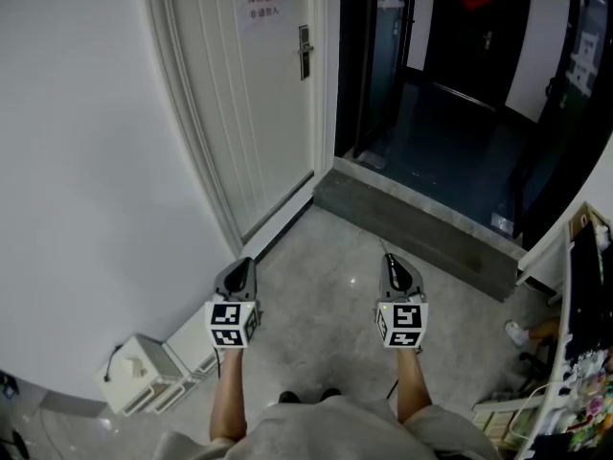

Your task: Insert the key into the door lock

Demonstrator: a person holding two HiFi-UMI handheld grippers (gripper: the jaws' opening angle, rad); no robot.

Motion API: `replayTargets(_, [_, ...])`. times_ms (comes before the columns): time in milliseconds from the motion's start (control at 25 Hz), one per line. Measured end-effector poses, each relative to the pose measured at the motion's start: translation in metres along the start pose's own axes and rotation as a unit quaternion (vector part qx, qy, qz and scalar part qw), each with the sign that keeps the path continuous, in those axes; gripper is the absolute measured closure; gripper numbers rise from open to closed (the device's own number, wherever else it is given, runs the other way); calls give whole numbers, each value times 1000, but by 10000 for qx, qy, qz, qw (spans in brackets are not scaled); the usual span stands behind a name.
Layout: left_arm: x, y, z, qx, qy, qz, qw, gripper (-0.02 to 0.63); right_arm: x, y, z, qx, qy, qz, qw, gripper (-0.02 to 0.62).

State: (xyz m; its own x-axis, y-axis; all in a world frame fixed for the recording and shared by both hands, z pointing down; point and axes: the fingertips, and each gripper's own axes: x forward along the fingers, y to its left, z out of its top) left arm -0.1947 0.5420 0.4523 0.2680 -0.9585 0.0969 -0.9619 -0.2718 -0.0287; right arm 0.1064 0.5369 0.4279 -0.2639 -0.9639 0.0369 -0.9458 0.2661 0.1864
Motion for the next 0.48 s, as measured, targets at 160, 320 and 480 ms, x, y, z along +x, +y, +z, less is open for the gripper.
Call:
replayTargets(160, [8,-12,1,10,-11,7,10000,589,2,-12,-5,41,26,79,10000,566])
replayTargets(320, [20,-25,4,1,-44,53,10000,589,7,-29,-8,92,-2,164,9998,566])
replayTargets(480, [32,-38,-1,-28,-25,62,10000,589,17,-44,-12,97,-23,259,9996,566])
